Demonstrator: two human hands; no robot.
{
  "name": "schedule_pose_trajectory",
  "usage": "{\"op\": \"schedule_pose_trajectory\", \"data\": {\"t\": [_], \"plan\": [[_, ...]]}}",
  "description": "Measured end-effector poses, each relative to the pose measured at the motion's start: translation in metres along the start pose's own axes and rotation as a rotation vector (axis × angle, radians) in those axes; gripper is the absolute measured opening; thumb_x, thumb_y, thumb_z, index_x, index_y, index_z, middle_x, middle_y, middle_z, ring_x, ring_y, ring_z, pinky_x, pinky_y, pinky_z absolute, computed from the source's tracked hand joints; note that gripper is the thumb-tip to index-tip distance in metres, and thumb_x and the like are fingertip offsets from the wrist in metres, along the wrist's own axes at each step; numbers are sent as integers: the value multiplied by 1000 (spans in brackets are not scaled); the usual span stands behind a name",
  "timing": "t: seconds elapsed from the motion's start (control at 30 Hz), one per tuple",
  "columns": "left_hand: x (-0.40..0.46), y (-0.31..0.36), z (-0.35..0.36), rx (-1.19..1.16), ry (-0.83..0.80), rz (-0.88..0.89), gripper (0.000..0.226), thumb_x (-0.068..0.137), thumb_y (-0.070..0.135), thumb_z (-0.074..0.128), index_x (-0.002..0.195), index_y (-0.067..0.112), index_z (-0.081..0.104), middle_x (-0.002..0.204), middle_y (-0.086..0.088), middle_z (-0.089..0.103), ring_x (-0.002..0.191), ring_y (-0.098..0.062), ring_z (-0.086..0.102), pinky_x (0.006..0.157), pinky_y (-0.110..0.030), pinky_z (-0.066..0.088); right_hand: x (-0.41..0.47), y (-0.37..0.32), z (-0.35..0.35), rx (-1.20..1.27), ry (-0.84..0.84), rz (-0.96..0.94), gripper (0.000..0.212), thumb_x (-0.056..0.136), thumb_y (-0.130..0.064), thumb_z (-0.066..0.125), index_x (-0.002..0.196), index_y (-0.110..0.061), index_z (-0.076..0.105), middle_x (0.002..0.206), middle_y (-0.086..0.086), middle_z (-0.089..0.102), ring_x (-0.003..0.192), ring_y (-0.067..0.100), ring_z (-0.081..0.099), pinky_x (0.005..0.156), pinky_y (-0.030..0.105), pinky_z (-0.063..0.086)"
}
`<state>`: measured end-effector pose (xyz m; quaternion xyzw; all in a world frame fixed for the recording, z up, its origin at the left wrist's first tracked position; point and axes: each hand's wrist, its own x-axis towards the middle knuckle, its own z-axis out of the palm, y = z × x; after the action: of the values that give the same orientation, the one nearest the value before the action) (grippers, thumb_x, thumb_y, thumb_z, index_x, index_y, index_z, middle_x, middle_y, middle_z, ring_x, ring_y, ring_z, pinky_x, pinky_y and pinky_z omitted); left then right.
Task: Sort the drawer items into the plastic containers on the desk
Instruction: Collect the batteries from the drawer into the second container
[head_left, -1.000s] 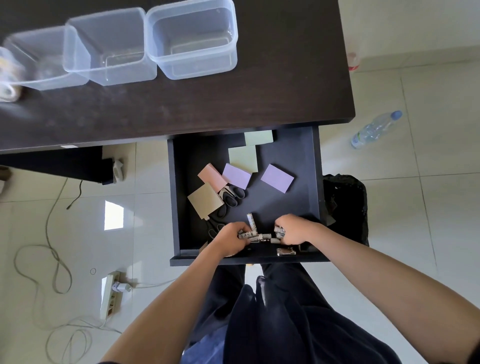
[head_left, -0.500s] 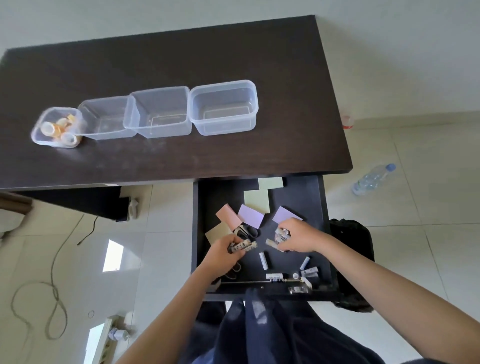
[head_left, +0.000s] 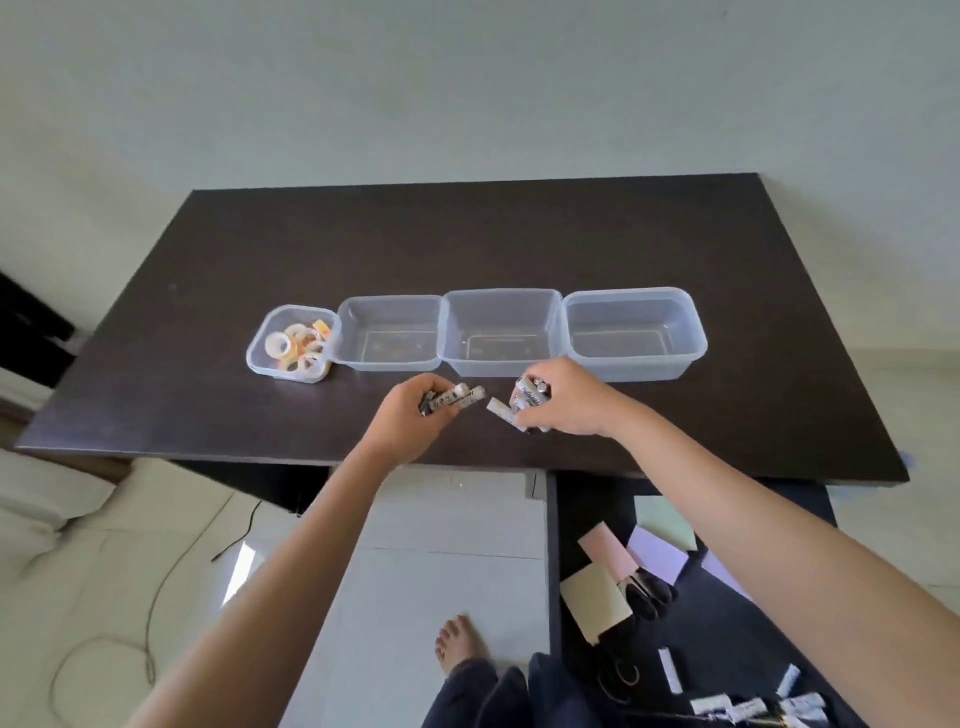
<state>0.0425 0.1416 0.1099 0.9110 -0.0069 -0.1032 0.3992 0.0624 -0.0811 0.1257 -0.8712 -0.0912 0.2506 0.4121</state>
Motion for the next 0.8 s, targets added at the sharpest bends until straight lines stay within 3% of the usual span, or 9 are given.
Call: {"op": "schedule_pose_trajectory", "data": {"t": [0.1, 0.2, 0.4, 0.5, 0.57, 0.7, 0.8], "plan": [[34, -22, -52, 17, 81, 20, 13, 86, 17, 66, 98, 12, 63, 78, 4, 58, 69, -13, 50, 63, -23, 41, 48, -47, 9, -12, 77, -33, 28, 70, -18, 73, 80, 2, 56, 79, 15, 63, 63, 21, 61, 56, 29, 44], [70, -37, -86, 70, 115, -7, 12, 87, 16, 63, 99, 12, 61, 80, 3, 56, 72, -13, 49, 62, -23, 35, 88, -86, 20, -14, 132, -53, 22, 73, -17, 71, 72, -5, 52, 66, 4, 51, 53, 14, 48, 46, 19, 34], [136, -63, -106, 152, 4, -60, 5, 85, 11, 59, 87, 12, 64, 77, 0, 58, 73, -19, 51, 65, -24, 36, 165, -114, 47, -123, 141, -59, 28, 76, -28, 74, 64, -15, 52, 66, 0, 54, 59, 18, 45, 51, 29, 32], [157, -80, -102, 170, -82, -47, 10, 82, 7, 57, 84, 13, 65, 79, 1, 60, 75, -17, 54, 59, -24, 39, 190, -116, 56, -218, 107, -35, 31, 81, -33, 70, 73, -4, 62, 71, 8, 60, 61, 20, 46, 53, 31, 33], [166, -89, -101, 153, -124, -41, 17, 81, 6, 59, 95, 11, 67, 85, 2, 61, 78, -15, 55, 58, -21, 41, 201, -113, 58, -262, 81, 2, 24, 79, -24, 69, 79, -1, 64, 75, 11, 63, 65, 23, 50, 54, 31, 34], [176, -104, -98, 136, -185, -37, 36, 81, 5, 62, 116, 13, 61, 104, 2, 61, 92, -12, 56, 75, -22, 43, 214, -108, 63, -402, 30, 1, 13, 75, -14, 67, 78, -9, 56, 82, 9, 60, 75, 26, 54, 61, 31, 35], [176, -113, -95, 93, -191, -37, 50, 82, 2, 59, 129, 17, 53, 125, 0, 60, 118, -15, 54, 95, -22, 42, 220, -106, 66, -473, 15, -6, 14, 75, -13, 66, 79, -12, 52, 80, 6, 56, 76, 26, 52, 63, 30, 35]]}}
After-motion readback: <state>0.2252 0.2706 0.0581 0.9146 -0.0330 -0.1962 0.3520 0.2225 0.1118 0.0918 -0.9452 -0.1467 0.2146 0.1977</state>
